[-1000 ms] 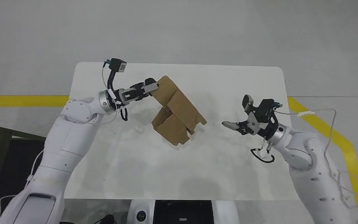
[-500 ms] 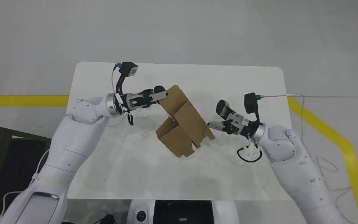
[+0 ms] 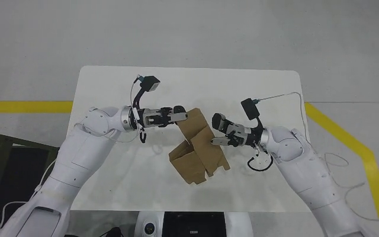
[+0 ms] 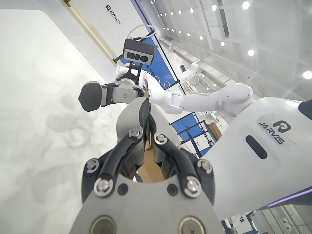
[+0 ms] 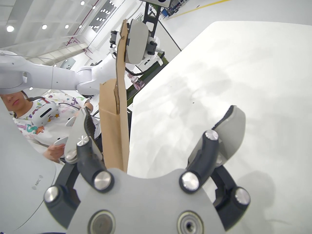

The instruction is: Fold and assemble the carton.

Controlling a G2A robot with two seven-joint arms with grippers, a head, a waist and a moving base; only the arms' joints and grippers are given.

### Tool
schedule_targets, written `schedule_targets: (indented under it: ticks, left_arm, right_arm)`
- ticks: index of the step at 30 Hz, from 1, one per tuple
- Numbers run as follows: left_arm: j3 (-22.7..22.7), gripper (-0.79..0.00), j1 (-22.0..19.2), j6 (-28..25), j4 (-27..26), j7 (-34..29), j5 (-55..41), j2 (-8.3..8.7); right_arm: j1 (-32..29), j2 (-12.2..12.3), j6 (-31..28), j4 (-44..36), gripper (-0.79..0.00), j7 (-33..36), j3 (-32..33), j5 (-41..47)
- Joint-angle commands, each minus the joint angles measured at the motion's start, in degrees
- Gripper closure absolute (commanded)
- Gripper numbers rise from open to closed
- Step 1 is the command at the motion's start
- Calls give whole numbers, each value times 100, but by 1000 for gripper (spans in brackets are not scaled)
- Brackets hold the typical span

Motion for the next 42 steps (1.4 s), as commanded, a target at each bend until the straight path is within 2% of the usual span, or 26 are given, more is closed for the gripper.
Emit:
schedule_targets:
  ticks: [1,6,17,19,21,24,30,35,36,37,38,39,42]
  left_arm:
    - [63,0,-16,-14,-10,14,34,35]
    - [227,0,-103,-55,44,55,87,119]
    - [656,0,-396,-179,215,179,-58,263]
    - [724,0,-425,-203,210,203,-94,293]
    - [785,0,-450,-229,204,229,-126,324]
    - [869,0,-491,-274,215,274,-156,368]
    - [1025,0,-592,-362,213,362,-215,450]
    - [1164,0,-679,-448,230,448,-237,508]
    - [1192,-52,-695,-467,235,467,-244,519]
    - [1219,-179,-714,-488,235,488,-240,531]
    - [1240,-345,-733,-515,241,515,-235,543]
    - [1262,-770,-751,-547,239,547,-229,555]
    - [1295,-785,-821,-665,257,666,-236,594]
  right_arm:
    - [70,5,-51,16,-785,206,-82,192]
    - [229,10,-159,55,-785,596,-288,563]
    - [518,12,-83,189,-782,672,-883,791]
    - [568,15,-93,227,-717,662,-974,824]
    - [615,19,-104,259,-542,651,-1060,859]
    - [675,29,-113,305,-363,643,-1182,902]
    - [777,60,-122,363,-262,633,-1403,1017]
    - [854,88,-156,395,-126,599,-1549,1108]
    - [867,93,-161,405,-86,594,-1575,1129]
    - [881,97,-172,412,-31,583,-1599,1150]
    - [893,102,-180,427,-6,575,-1622,1166]
    - [907,106,-187,432,0,568,-1647,1181]
    - [942,117,-208,470,0,547,-1702,1228]
